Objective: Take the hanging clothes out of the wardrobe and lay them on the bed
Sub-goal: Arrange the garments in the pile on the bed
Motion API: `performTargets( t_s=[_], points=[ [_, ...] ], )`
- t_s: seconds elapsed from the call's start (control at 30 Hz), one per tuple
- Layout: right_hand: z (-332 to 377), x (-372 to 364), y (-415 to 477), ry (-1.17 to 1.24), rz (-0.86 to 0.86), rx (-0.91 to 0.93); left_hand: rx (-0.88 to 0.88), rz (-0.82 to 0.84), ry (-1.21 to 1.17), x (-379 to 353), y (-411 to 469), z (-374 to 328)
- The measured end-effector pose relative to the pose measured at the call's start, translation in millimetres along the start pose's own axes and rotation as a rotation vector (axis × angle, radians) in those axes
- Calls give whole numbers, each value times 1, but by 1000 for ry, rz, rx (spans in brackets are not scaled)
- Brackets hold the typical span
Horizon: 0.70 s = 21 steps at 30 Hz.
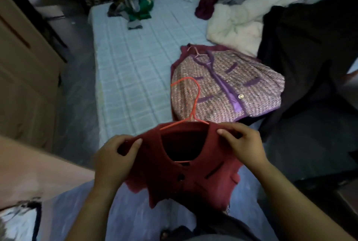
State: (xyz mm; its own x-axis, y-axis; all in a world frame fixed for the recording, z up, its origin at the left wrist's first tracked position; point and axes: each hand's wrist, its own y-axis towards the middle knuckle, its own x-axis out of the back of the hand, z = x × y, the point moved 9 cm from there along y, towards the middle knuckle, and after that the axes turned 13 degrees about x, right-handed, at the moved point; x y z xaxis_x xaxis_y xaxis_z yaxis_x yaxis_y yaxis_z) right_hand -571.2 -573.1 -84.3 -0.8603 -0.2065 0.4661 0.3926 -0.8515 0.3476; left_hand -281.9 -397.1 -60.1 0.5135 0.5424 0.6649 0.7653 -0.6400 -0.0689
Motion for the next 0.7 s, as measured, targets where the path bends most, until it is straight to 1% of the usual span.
performTargets(
  t_s=[0.27, 0.33, 0.43, 0.57, 0.63, 0.7],
  points=[
    [-75, 151, 68, -75, -194, -22, -160, 65, -59, -129, 28, -148],
    [-95, 190, 92, -108, -226, -18, -185, 86, -61, -163, 36, -185],
    [-109, 227, 134, -148, -237, 14, -204, 105, -64, -191, 51, -228],
    [-109, 249, 220, -184, -202, 149, -232, 60, -74, -207, 91, -277],
    [-110, 247, 272, -184, -180, 201, -239, 19, -70, -213, 124, -293],
    [-121, 234, 324, -183, -144, 216, -230, -19, -66, -221, 162, -303]
  ],
)
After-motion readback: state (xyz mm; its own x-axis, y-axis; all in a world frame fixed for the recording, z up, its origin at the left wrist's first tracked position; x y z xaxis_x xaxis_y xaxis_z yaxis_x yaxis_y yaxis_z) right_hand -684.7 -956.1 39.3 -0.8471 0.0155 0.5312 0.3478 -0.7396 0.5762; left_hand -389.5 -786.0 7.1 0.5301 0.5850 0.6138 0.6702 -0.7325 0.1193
